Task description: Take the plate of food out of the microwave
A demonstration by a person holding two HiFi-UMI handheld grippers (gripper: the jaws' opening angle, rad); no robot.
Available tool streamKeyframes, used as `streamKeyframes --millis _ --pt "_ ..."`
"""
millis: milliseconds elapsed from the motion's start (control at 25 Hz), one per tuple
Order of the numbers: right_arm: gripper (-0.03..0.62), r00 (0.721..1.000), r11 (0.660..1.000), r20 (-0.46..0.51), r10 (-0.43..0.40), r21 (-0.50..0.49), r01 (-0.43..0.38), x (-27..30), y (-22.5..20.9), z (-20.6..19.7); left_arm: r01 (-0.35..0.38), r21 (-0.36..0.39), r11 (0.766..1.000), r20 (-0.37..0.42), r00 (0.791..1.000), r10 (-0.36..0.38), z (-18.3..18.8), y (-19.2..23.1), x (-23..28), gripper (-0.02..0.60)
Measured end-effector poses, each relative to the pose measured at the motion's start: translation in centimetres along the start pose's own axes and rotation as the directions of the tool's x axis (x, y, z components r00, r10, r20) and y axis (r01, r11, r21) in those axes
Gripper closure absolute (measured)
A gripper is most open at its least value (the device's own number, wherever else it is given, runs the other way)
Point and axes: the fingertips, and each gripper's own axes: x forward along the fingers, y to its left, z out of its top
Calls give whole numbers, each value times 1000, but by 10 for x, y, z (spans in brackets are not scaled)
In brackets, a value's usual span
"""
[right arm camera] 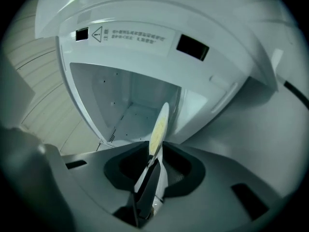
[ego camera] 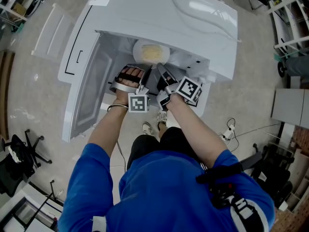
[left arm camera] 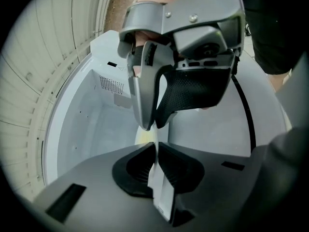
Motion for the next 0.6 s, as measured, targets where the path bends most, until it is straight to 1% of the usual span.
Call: streamKeyframes --millis 200,240,360,440,600 --pt "507 1000 998 -2 10 66 -10 7 -3 -3 -25 20 999 12 1000 25 4 3 -2 555" --pt "539 1000 997 -3 5 77 -5 8 -4 -3 -22 17 1000 12 1000 22 4 2 -2 555" --pt "567 1000 995 -8 -1 103 2 8 -9 -5 15 -1 1000 17 1000 -15 4 -8 -1 551" --pt "576 1000 994 -13 2 107 0 6 -10 -8 37 -12 999 16 999 -37 4 -15 -3 540" --pt "577 1000 993 -22 19 118 -16 4 -10 -12 31 -15 999 18 999 -31 4 -17 -6 540"
